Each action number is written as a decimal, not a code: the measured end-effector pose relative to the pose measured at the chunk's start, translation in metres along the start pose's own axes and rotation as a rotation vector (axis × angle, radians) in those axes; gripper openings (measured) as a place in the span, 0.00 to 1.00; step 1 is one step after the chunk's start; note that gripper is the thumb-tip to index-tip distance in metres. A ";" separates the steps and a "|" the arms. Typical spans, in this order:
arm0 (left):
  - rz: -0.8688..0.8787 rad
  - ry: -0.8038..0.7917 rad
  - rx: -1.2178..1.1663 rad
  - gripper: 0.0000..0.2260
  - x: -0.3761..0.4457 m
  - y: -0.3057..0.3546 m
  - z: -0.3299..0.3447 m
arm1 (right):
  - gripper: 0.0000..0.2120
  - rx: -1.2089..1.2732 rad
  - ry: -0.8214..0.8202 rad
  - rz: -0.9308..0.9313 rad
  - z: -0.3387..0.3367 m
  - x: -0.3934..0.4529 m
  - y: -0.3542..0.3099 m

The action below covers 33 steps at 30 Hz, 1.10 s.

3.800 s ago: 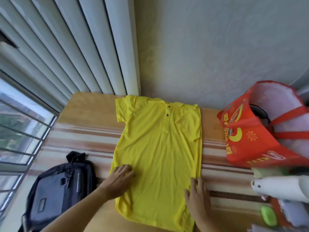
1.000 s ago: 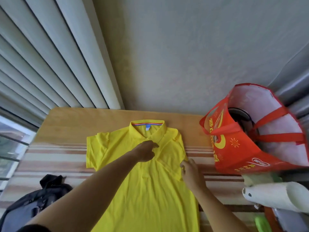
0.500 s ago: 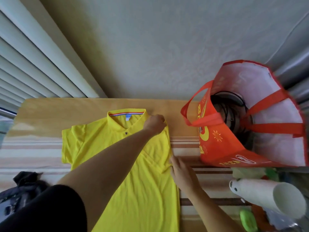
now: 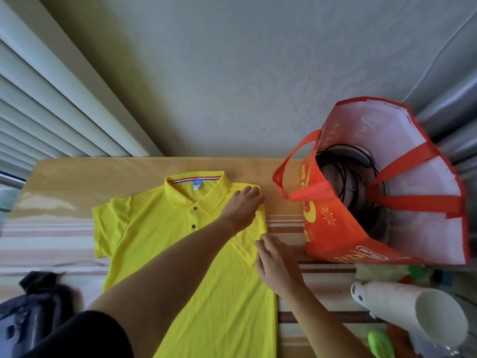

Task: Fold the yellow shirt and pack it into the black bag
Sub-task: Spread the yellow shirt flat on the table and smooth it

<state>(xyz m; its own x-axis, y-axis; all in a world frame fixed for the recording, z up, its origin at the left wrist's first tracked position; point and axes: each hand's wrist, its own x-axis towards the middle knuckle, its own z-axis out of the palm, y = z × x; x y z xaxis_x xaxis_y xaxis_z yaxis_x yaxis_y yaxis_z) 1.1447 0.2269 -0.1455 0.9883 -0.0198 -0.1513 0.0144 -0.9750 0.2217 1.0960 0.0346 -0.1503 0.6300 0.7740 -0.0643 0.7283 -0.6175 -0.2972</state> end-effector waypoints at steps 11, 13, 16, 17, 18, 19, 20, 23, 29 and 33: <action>-0.302 0.127 -0.183 0.26 -0.125 -0.123 -0.033 | 0.08 -0.076 -0.038 0.109 0.005 0.082 -0.076; -0.491 0.221 -0.133 0.26 -0.169 -0.170 -0.035 | 0.09 -0.024 -0.043 0.078 0.008 0.115 -0.113; -0.883 0.272 -0.140 0.23 -0.228 -0.225 -0.039 | 0.06 0.134 -0.055 -0.001 0.013 0.163 -0.171; -1.051 0.246 -0.182 0.21 -0.242 -0.237 -0.041 | 0.06 0.189 -0.076 -0.028 0.015 0.178 -0.191; -1.209 0.194 -0.256 0.20 -0.252 -0.249 -0.041 | 0.08 0.241 -0.106 -0.045 0.020 0.193 -0.209; -1.325 0.118 -0.353 0.22 -0.260 -0.259 -0.039 | 0.09 0.293 -0.136 -0.045 0.026 0.207 -0.227; -1.381 0.049 -0.444 0.26 -0.266 -0.268 -0.036 | 0.11 0.346 -0.170 -0.030 0.032 0.220 -0.243; -1.308 0.020 -0.571 0.30 -0.273 -0.280 -0.027 | 0.13 0.440 -0.247 0.018 0.047 0.250 -0.282; -1.258 0.108 -0.580 0.26 -0.274 -0.286 -0.014 | 0.21 0.397 -0.384 0.072 0.068 0.279 -0.323; -1.267 0.083 -0.705 0.12 -0.276 -0.291 -0.014 | 0.24 0.342 -0.461 0.115 0.079 0.285 -0.330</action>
<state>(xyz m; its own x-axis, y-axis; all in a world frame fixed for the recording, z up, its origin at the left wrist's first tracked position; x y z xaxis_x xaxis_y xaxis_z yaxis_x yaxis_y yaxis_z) 0.8700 0.5195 -0.1544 0.2612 0.7919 -0.5520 0.9137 -0.0184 0.4059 1.0142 0.4702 -0.1461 0.4612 0.7332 -0.4996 0.4855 -0.6799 -0.5496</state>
